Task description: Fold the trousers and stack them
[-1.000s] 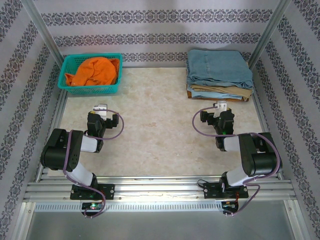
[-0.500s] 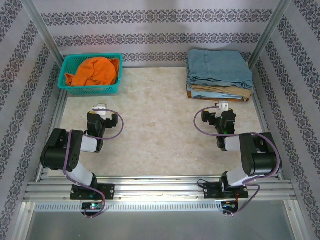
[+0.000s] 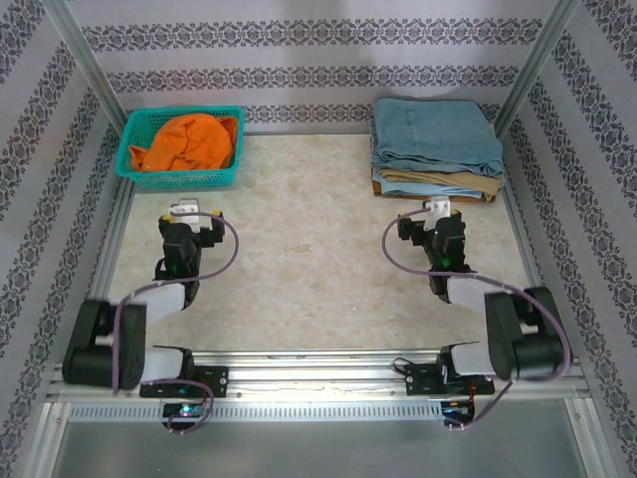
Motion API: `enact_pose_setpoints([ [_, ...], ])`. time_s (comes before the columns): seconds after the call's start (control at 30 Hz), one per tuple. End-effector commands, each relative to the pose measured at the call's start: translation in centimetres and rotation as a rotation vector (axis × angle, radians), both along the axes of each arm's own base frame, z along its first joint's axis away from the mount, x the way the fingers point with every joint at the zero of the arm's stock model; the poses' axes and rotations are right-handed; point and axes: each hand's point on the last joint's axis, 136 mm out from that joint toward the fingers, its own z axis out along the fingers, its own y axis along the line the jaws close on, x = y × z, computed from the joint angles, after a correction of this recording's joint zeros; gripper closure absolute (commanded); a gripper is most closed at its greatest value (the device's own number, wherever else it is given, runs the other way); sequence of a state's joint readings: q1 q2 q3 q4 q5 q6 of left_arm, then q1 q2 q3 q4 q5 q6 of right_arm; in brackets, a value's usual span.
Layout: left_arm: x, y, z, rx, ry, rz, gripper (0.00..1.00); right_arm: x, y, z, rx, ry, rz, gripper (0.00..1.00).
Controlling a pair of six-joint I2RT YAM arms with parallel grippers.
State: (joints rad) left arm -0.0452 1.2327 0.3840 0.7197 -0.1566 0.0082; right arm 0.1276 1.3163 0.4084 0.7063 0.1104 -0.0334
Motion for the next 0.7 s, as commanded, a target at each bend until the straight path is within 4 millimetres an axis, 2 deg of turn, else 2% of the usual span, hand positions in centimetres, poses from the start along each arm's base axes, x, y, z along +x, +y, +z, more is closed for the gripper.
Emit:
enact_pose_setpoints([
  [0.0, -1.6, 0.5, 5.3, 0.006, -0.026, 0.045, 0.00, -0.3, 0.7, 6.3, -0.015, -0.110, -0.079, 0.02],
  [0.07, -2.9, 1.8, 8.5, -0.077, -0.065, 0.135, 0.00, -1.2, 0.6, 9.0, 0.134, -0.131, -0.144, 0.02],
  [0.1, -3.9, 2.5, 10.2, -0.164, -0.091, 0.196, 0.00, -2.0, 0.3, 9.8, 0.255, -0.110, -0.177, 0.02],
  [0.17, -6.6, 3.8, 11.8, -0.410, -0.112, 0.330, 0.00, -3.7, -0.1, 10.7, 0.468, -0.091, -0.187, 0.02],
  [0.2, -7.4, 3.5, 12.7, -0.468, -0.122, 0.316, 0.00, -4.5, -0.6, 10.8, 0.575, -0.102, -0.193, 0.02],
  [0.27, -8.5, 0.6, 16.3, -0.423, -0.186, 0.090, 0.00, -5.3, -0.6, 11.0, 0.781, -0.125, -0.107, 0.02],
  [0.3, -9.3, 0.2, 17.8, -0.394, -0.256, 0.043, 0.00, -5.4, -0.2, 11.0, 0.801, -0.089, -0.067, 0.02],
  [0.33, -10.7, 1.4, 18.9, -0.461, -0.379, 0.092, 0.00, -5.3, 0.4, 11.1, 0.784, -0.042, -0.035, 0.02],
  [0.4, -12.9, 3.4, 18.8, -0.629, -0.554, 0.185, 0.00, -5.1, 1.8, 10.6, 0.738, 0.053, 0.020, 0.02],
  [0.5, -12.7, 3.0, 18.7, -0.689, -0.501, 0.176, 0.00, -4.9, 2.6, 9.1, 0.749, 0.136, 0.024, 0.02],
  [0.57, -11.2, 1.3, 19.0, -0.684, -0.431, 0.093, 0.00, -4.7, 3.1, 8.1, 0.785, 0.170, 0.036, 0.02],
  [0.67, -9.3, 0.1, 19.1, -0.639, -0.353, 0.039, 0.00, -4.3, 4.5, 6.4, 0.796, 0.239, 0.058, 0.03],
])
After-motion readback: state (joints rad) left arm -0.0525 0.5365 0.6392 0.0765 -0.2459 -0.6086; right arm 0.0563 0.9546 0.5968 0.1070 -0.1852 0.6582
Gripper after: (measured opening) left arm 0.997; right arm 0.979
